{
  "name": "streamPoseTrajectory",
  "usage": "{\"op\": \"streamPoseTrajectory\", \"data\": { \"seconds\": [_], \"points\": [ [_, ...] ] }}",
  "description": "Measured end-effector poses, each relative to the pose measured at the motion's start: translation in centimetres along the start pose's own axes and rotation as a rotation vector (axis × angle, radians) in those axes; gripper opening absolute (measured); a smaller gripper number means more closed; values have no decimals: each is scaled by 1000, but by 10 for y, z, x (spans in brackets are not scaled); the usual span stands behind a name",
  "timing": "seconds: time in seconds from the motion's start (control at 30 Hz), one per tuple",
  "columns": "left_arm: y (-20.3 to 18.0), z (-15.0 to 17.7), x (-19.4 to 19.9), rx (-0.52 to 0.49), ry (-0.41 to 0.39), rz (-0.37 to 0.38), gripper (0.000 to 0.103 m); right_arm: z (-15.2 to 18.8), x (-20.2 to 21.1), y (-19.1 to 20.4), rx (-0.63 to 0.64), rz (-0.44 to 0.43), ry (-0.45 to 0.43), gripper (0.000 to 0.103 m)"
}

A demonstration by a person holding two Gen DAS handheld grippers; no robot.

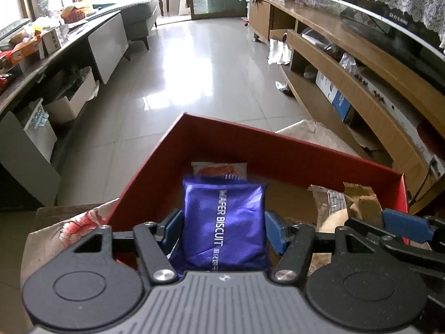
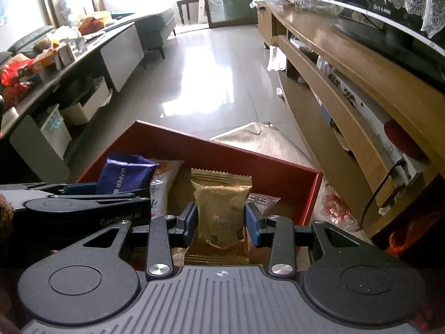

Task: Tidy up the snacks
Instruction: 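Carry both packets over the red box and open the left tool to drop the wafer packet, then lower the gold foil packet into the red box and open the right tool, then move both open tools from the box toward the packets on the table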

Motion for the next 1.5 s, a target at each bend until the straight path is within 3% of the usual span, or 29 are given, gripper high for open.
{"op": "streamPoseTrajectory", "data": {
  "seconds": [0.13,0.47,1.0,1.3,1.5],
  "points": [
    [-5,1,-6,-12,7,0,58,-1,-6,-4,-9,3,-2,46],
    [0,4,-14,-17,22,-38,61,-2,-15,-6,-3,-1,-7,50],
    [8,5,-2,0,15,-42,64,-7,-6,-7,40,58,-23,73],
    [12,7,11,8,4,-38,66,-8,2,-5,71,71,-34,80],
    [14,9,26,7,-14,-26,72,-11,15,-4,83,80,-52,83]
  ]
}}
Point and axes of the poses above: each gripper's, at about its wrist camera, not at the fingertips, and x roughly against the way its jaws point, y to its left, z to its underside, the point moved 7 cm from there along -x, roughly the way its jaws point, and after that the axes turned 2 degrees about -y, right-handed, at the moved point
